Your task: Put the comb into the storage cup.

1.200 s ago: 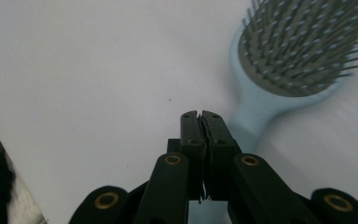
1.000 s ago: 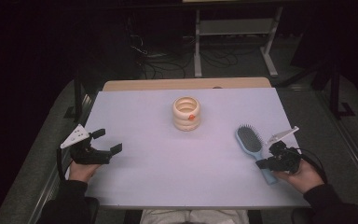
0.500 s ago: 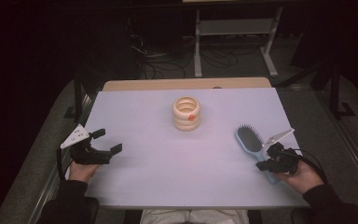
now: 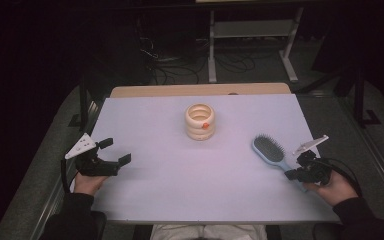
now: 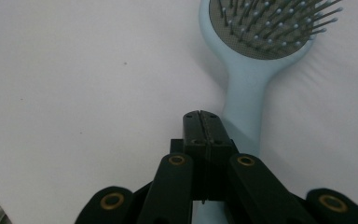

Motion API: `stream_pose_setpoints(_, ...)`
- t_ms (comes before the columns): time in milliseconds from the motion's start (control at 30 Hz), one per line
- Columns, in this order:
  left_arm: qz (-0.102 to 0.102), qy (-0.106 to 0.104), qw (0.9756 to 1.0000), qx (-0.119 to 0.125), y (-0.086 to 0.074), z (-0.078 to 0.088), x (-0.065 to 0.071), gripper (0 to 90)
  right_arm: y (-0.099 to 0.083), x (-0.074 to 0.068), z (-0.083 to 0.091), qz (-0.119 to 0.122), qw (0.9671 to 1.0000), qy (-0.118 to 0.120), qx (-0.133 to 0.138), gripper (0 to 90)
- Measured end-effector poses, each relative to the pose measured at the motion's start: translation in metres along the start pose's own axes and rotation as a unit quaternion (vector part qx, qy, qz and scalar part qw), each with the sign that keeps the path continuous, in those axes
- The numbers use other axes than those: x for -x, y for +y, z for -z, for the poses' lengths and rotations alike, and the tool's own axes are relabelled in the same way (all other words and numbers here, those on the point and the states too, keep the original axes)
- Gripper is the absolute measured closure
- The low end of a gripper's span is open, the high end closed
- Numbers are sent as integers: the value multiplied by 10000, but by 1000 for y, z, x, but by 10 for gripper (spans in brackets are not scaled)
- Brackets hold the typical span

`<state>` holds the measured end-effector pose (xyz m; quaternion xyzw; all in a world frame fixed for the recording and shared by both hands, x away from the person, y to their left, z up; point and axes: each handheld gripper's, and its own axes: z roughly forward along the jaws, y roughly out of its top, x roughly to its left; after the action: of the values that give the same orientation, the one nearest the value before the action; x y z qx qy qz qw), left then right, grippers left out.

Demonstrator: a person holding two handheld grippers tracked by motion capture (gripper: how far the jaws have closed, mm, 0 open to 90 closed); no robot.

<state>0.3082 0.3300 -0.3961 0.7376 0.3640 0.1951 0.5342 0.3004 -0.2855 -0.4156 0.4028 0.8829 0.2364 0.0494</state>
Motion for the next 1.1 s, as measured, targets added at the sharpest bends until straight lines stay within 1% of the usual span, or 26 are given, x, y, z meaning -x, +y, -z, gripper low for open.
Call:
stream_pose_setpoints(100,5,5,10000,5,0,0,0,0,0,1,-1,-6,10000,-9,-42,891)
stream_pose_setpoints(200,13,3,10000,11,0,0,0,0,0,1,-3,28,9999,-100,-124,891)
stream_pose_setpoints(400,16,6,10000,-5,0,0,0,0,-3,8,0,-128,9997,-170,-125,891)
stream_pose_setpoints(500,11,6,10000,1,0,0,0,0,-5,11,1,-99,9994,-278,-207,891)
stream_pose_setpoints(533,16,8,10000,0,0,0,0,0,-5,13,2,-132,9992,-313,-224,891)
stream_pose_setpoints(600,20,6,10000,3,0,0,0,0,-6,16,3,-191,9991,-312,-203,891)
stream_pose_setpoints(767,14,8,10000,3,0,0,0,0,-8,19,8,-237,9988,-367,-205,891)
stream_pose_setpoints(900,18,12,10000,4,0,0,0,0,-6,18,15,-211,9992,-332,-89,890)
stream_pose_setpoints(1033,14,12,10000,5,0,0,0,0,1,14,21,-57,9993,-355,-36,885)
stream_pose_setpoints(1100,10,9,10000,6,0,0,0,0,6,13,24,-24,9994,-348,-20,868)
